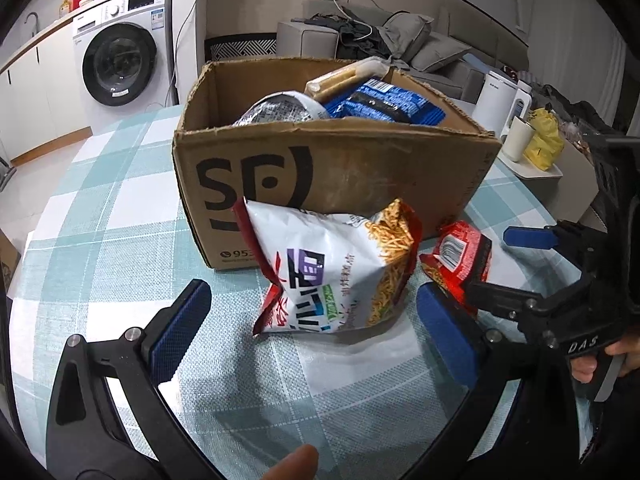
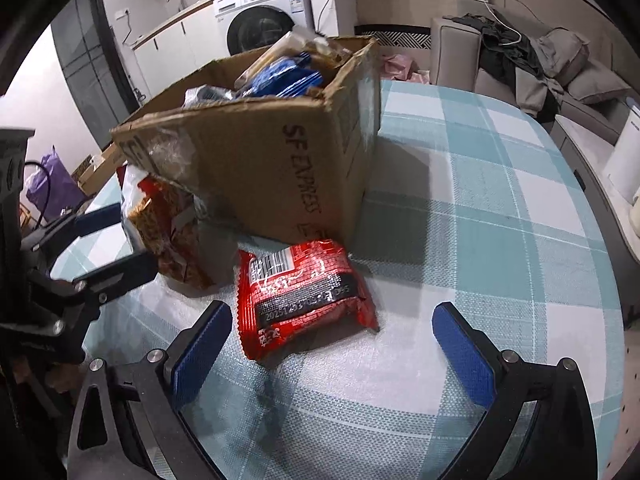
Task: Organize snacks
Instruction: 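Move both open tools back down toward the remaining snacks on the table, then grasp the white-purple chip bag with the left tool while the right tool grasps the red cookie pack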
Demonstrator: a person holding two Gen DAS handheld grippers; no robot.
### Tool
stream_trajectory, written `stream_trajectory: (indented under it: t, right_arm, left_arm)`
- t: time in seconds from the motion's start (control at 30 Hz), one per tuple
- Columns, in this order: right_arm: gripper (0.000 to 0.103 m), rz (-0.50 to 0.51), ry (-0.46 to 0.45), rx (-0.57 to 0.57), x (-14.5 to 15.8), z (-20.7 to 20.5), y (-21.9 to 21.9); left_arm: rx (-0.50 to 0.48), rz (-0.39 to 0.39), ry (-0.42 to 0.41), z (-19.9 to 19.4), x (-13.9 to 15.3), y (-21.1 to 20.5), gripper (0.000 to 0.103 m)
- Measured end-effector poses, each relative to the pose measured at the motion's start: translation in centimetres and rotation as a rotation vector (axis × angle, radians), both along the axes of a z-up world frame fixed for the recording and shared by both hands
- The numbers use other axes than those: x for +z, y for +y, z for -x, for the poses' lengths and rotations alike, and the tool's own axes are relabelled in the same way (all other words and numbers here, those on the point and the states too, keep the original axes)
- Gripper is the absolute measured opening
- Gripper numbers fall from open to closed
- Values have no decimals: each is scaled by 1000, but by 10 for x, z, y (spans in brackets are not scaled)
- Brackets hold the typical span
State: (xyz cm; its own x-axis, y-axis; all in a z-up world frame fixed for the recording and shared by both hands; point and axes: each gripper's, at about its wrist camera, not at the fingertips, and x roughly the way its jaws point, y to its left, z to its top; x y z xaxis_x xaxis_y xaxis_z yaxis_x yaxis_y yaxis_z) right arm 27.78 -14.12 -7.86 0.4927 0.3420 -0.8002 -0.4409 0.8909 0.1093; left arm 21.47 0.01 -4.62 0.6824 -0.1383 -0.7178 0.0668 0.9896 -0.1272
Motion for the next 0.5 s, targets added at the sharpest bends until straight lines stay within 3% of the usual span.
stream_trajectory:
  t: [0.5]
  right_arm:
    - [97,49,-30,47,-2,4,15]
  left_arm:
    - [-8,6,28,-20,-13,-9,102]
